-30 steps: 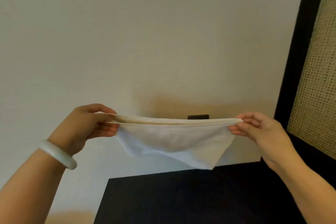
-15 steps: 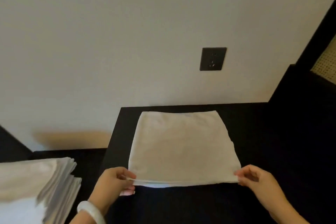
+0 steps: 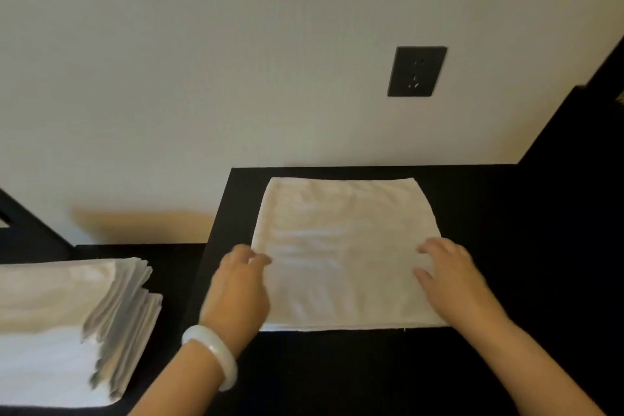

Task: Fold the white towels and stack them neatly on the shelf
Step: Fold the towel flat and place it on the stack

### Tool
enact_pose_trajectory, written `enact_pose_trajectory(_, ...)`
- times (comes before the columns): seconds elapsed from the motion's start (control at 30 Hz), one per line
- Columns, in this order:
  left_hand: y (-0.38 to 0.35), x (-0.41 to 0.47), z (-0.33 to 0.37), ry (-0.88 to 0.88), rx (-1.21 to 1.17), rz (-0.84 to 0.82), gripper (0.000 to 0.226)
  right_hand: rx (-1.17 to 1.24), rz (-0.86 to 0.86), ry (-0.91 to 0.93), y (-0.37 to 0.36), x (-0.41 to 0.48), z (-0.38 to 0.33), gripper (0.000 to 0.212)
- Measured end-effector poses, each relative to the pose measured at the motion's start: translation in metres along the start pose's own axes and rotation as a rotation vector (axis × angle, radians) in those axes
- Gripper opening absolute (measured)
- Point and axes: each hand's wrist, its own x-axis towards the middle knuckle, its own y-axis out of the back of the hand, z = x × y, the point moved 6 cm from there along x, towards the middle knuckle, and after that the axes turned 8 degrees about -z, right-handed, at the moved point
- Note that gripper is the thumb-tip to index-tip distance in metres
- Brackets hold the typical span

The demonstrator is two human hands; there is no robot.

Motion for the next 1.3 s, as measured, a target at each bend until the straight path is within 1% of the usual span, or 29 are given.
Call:
enact_pose_trajectory(0.03,-0.004,0.007,0.015,-0.089,0.036,0.024,0.050,0.012,-0.005,0.067,-0.005,0.007,-0.016,0.048)
enact_pose_trajectory(0.1,-0.027,0.025,0.032,-0.189,0.176,-0.034,0.058,-0.022,-0.048,0.136,-0.027,0.020,-0.033,0.058)
enact_pose_trajectory(0.13,-0.041,0.033,0.031,-0.183,0.228,-0.080,0.064,-0.056,-0.081,0.131,-0.039,0.025,-0.033,0.061)
enact_pose_trajectory(0.2,-0.059,0.043,0.015,-0.138,0.274,-0.140,0.080,-0.105,-0.137,0.117,-0.060,0.029,-0.020,0.060)
enact_pose_trajectory(0.23,-0.064,0.041,0.005,-0.119,0.327,-0.182,0.081,-0.112,-0.111,0.137,-0.065,0.026,-0.015,0.057)
enact_pose_trajectory(0.27,-0.075,0.037,-0.006,-0.109,0.318,-0.258,0.077,-0.137,-0.070,0.181,-0.066,0.024,-0.011,0.056)
enact_pose_trajectory(0.33,-0.087,0.027,-0.021,-0.142,0.326,-0.298,0.070,-0.098,-0.147,0.233,-0.072,0.014,-0.004,0.062)
enact_pose_trajectory(0.37,-0.100,0.027,-0.032,-0.161,0.333,-0.274,0.071,-0.098,-0.169,0.259,-0.077,0.013,0.002,0.062)
enact_pose_trajectory(0.4,-0.100,0.023,-0.033,-0.189,0.322,-0.285,0.071,-0.117,-0.179,0.267,-0.083,0.013,0.007,0.062)
enact_pose_trajectory(0.47,-0.074,0.028,-0.018,-0.197,0.221,-0.265,0.067,-0.088,-0.181,0.276,-0.073,0.015,-0.001,0.063)
enact_pose_trajectory(0.5,-0.057,0.038,-0.014,-0.184,0.125,-0.187,0.061,-0.056,-0.186,0.266,-0.062,0.020,-0.010,0.062)
enact_pose_trajectory(0.53,-0.044,0.055,-0.011,-0.141,0.053,-0.108,0.057,-0.092,-0.155,0.247,-0.048,0.030,-0.024,0.062)
enact_pose_trajectory(0.6,-0.028,0.088,-0.022,0.106,-0.143,-0.109,0.060,-0.159,-0.102,0.234,-0.027,0.054,-0.053,0.060)
enact_pose_trajectory(0.63,-0.022,0.103,-0.026,0.198,-0.216,-0.082,0.061,-0.144,-0.015,0.291,-0.021,0.068,-0.070,0.056)
enact_pose_trajectory(0.7,-0.009,0.134,-0.032,0.297,-0.401,-0.032,0.061,-0.115,-0.148,0.239,-0.027,0.096,-0.082,0.058)
enact_pose_trajectory(0.77,-0.002,0.162,-0.033,0.355,-0.517,-0.065,0.053,-0.089,-0.139,0.217,-0.032,0.119,-0.087,0.058)
enact_pose_trajectory(0.87,0.006,0.189,-0.032,0.389,-0.574,-0.151,0.024,-0.132,-0.160,0.181,-0.053,0.138,-0.081,0.060)
enact_pose_trajectory(0.93,0.005,0.200,-0.031,0.334,-0.630,-0.172,0.021,-0.162,-0.165,0.202,-0.065,0.142,-0.076,0.065)
enact_pose_trajectory(0.97,0.004,0.203,-0.033,0.312,-0.671,-0.149,0.016,-0.152,-0.174,0.216,-0.068,0.143,-0.074,0.073)
enact_pose_trajectory(1.03,0.006,0.204,-0.039,0.303,-0.728,-0.039,0.008,-0.148,-0.180,0.252,-0.071,0.144,-0.072,0.095)
enact_pose_trajectory(1.07,0.005,0.204,-0.044,0.315,-0.740,0.016,0.007,-0.151,-0.181,0.254,-0.071,0.146,-0.070,0.100)
enact_pose_trajectory(1.13,0.002,0.201,-0.046,0.323,-0.673,0.112,0.007,-0.132,-0.162,0.230,-0.067,0.147,-0.066,0.102)
enact_pose_trajectory(1.17,0.005,0.198,-0.041,0.298,-0.559,0.184,0.013,-0.118,-0.158,0.202,-0.065,0.147,-0.065,0.103)
enact_pose_trajectory(1.2,0.008,0.194,-0.031,0.238,-0.408,0.258,0.022,-0.120,-0.143,0.175,-0.064,0.147,-0.065,0.102)
enact_pose_trajectory(1.23,0.009,0.189,-0.014,0.147,-0.278,0.304,0.029,-0.124,-0.123,0.159,-0.063,0.147,-0.068,0.097)
enact_pose_trajectory(1.27,0.003,0.182,0.006,0.039,-0.175,0.309,0.036,-0.155,-0.130,0.159,-0.066,0.146,-0.072,0.088)
enact_pose_trajectory(1.3,-0.007,0.174,0.025,-0.060,-0.083,0.265,0.040,-0.146,-0.161,0.159,-0.071,0.145,-0.074,0.078)
